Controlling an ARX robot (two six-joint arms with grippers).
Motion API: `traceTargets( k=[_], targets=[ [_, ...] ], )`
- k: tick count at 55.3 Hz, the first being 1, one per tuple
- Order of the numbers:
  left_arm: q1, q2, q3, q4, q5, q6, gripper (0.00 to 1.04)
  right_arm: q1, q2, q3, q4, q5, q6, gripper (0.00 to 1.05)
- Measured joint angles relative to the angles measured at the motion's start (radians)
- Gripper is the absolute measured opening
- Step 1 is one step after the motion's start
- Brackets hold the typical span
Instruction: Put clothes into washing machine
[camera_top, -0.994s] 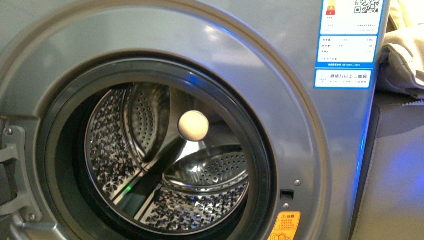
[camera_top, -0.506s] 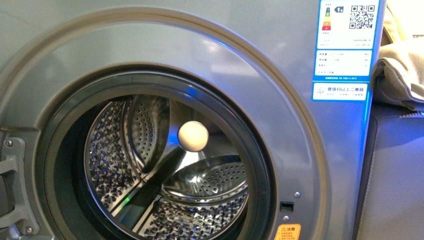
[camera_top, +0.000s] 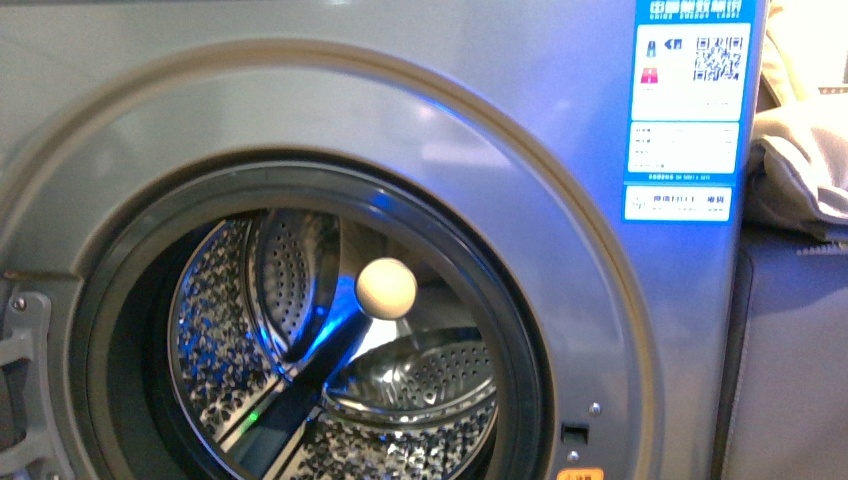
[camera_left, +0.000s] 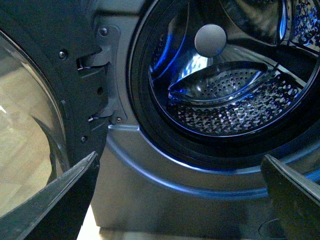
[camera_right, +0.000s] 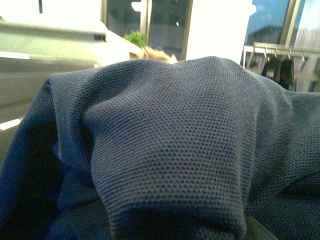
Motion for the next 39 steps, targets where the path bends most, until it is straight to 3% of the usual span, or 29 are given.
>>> traceTargets(
  k=[14, 22, 27, 39],
  targets=[
    [0.000, 0.000, 0.000, 0.000, 0.000, 0.000, 0.98, 0.184, -0.109, 0.203, -0.092, 0.082, 0.058, 0.12],
    [0.000, 0.000, 0.000, 0.000, 0.000, 0.000, 0.98, 0.387, -0.127, 0.326, -0.258, 0.181, -0.019, 0.12],
    [0.000, 0.000, 0.000, 0.000, 0.000, 0.000, 0.98, 0.561, -0.121, 0.411, -0.385, 0.282, -0.114, 0.12],
    [0.000, 0.000, 0.000, 0.000, 0.000, 0.000, 0.98, 1.078, -0.038, 0.624, -0.652, 0.566, -0.367, 0.12]
  ],
)
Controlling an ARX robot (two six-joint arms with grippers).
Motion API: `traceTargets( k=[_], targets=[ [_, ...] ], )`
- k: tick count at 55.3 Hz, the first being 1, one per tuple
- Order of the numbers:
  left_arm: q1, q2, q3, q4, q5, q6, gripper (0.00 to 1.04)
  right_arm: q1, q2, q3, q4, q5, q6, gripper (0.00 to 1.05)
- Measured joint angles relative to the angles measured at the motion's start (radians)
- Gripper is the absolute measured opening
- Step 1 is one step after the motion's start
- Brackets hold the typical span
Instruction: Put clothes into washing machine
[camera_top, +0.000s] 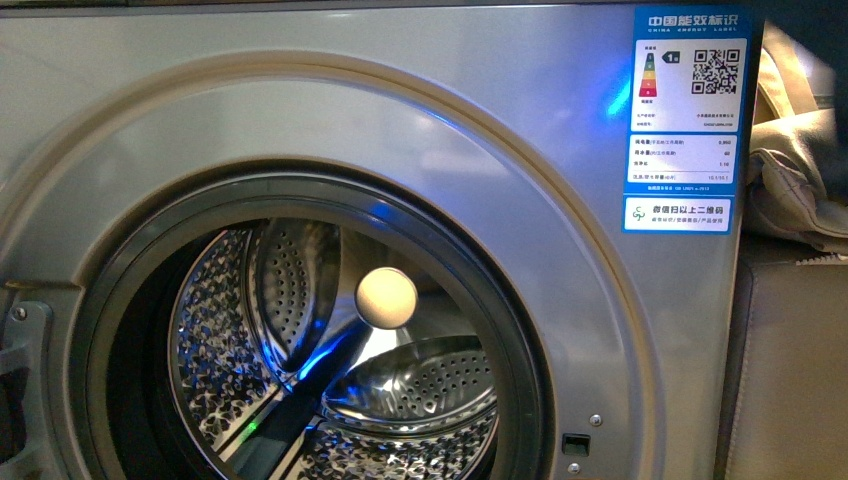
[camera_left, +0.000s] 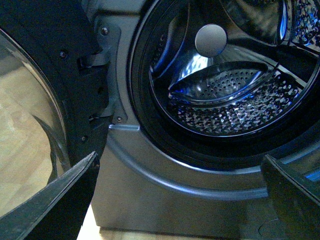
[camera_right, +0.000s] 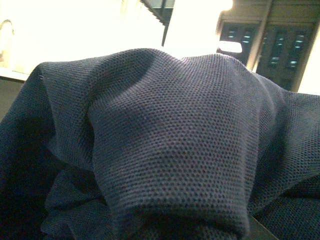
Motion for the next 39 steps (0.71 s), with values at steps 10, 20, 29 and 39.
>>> traceTargets(
  k=[10, 20, 29, 39],
  targets=[
    [0.000, 0.000, 0.000, 0.000, 0.000, 0.000, 0.98, 0.401, 0.107, 0.073, -0.059, 0.202, -0.129, 0.12],
    [0.000, 0.000, 0.000, 0.000, 0.000, 0.000, 0.98, 0.533, 0.197, 0.149, -0.076, 0.256, -0.166, 0.12],
    [0.000, 0.000, 0.000, 0.000, 0.000, 0.000, 0.98, 0.541, 0.266, 0.245, -0.123, 0.300, -0.155, 0.12],
    [0.000, 0.000, 0.000, 0.000, 0.000, 0.000, 0.98, 0.536, 0.331, 0.285, -0.155, 0.360, -0.133, 0.12]
  ],
)
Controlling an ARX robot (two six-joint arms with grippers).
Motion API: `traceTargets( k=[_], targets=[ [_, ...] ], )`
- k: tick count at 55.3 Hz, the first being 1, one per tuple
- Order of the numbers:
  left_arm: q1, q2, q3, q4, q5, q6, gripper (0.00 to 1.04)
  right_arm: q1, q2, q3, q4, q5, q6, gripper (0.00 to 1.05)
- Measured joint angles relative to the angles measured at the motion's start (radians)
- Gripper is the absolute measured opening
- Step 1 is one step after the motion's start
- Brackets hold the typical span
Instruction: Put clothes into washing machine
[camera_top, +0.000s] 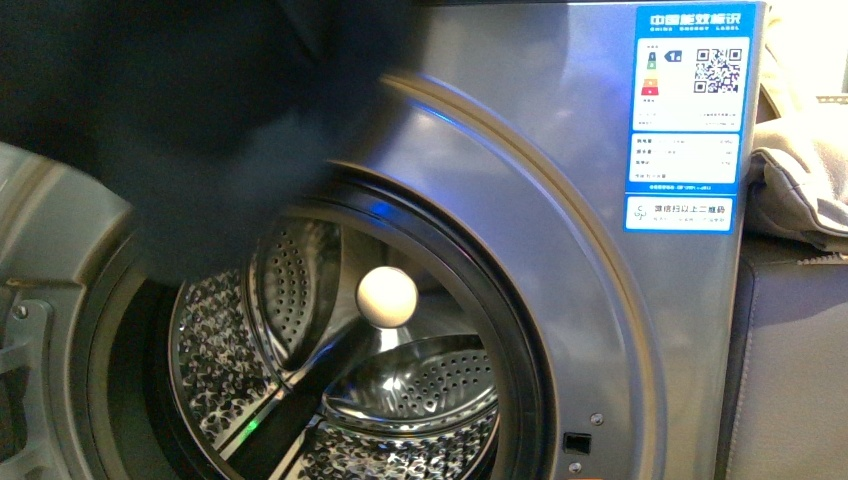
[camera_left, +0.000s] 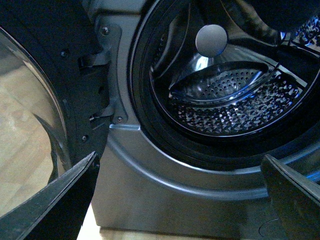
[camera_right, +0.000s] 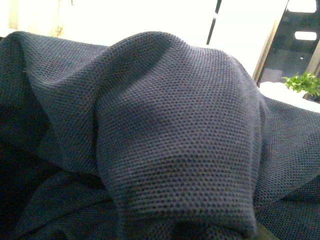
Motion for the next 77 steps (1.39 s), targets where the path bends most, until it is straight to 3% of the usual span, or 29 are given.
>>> traceTargets(
  k=[8, 12, 19, 60, 65, 77],
  targets=[
    [0.000, 0.000, 0.000, 0.000, 0.000, 0.000, 0.98, -0.001, 0.000, -0.022, -0.005, 0.014, 0.022, 0.12],
    [0.000, 0.000, 0.000, 0.000, 0.000, 0.000, 0.98, -0.049, 0.068, 0.066, -0.005, -0.063, 0.046, 0.12],
    [0.000, 0.000, 0.000, 0.000, -0.001, 0.000, 0.98, -0.079, 0.146, 0.122, 0.003, -0.063, 0.064, 0.12],
    [0.000, 0.000, 0.000, 0.000, 0.000, 0.000, 0.98, -0.079, 0.153, 0.122, 0.002, -0.068, 0.066, 0.12],
    [0.048, 0.014, 0.000, 0.159, 0.154, -0.140, 0.98, -0.079, 0.153, 0.122, 0.002, -0.067, 0.067, 0.12],
    [0.164, 0.293, 0.143, 0.501, 0.353, -0.233, 0.98, -0.079, 0.154, 0.122, 0.002, -0.067, 0.067, 0.12]
  ],
)
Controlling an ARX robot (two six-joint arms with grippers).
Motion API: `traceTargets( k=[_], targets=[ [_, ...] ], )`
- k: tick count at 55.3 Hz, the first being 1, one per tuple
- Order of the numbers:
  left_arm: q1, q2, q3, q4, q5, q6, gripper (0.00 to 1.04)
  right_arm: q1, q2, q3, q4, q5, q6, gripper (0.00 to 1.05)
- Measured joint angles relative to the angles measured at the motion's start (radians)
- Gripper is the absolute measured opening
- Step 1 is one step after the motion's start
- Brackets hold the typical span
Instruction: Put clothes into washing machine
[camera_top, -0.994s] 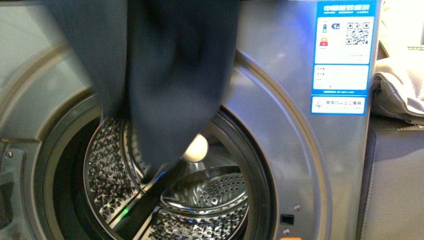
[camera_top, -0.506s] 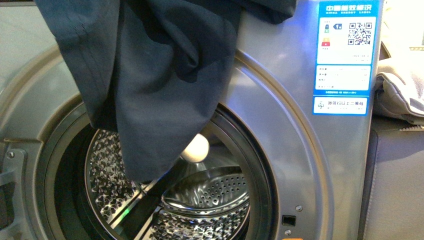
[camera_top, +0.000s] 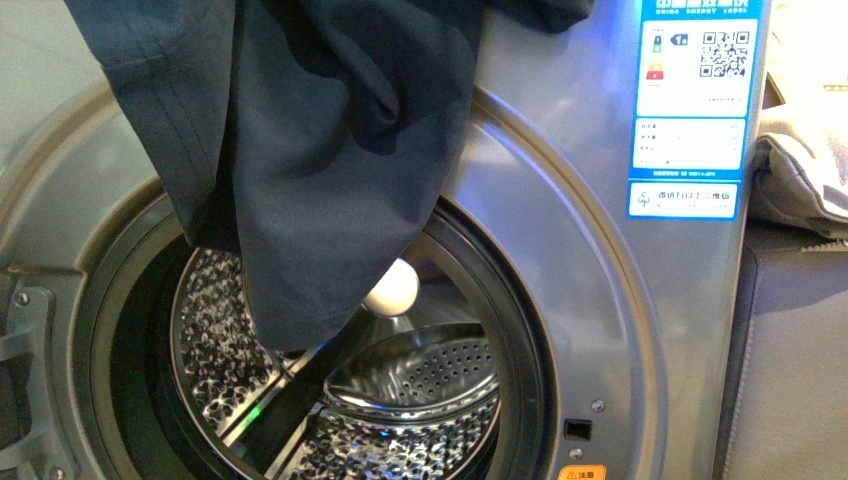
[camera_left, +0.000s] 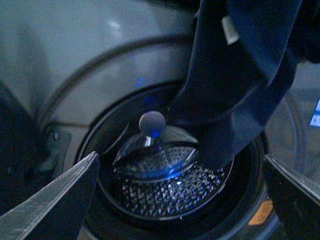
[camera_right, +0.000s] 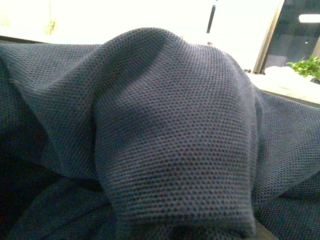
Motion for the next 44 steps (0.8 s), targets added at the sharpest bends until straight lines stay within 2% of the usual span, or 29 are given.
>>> traceTargets(
  k=[11, 25, 35, 44],
  targets=[
    [-0.033, 0.230, 0.209, 0.153, 0.051, 0.014, 0.98, 0.000, 0.000, 0.000, 0.000, 0.000, 0.000, 0.12],
    [-0.190, 0.494, 0.447, 0.279, 0.175, 0.028, 0.98, 0.000, 0.000, 0.000, 0.000, 0.000, 0.000, 0.12],
    [-0.278, 0.633, 0.528, 0.335, 0.168, 0.054, 0.98, 0.000, 0.000, 0.000, 0.000, 0.000, 0.000, 0.12],
    [-0.343, 0.792, 0.627, 0.335, 0.039, 0.131, 0.98, 0.000, 0.000, 0.000, 0.000, 0.000, 0.000, 0.12]
  ],
)
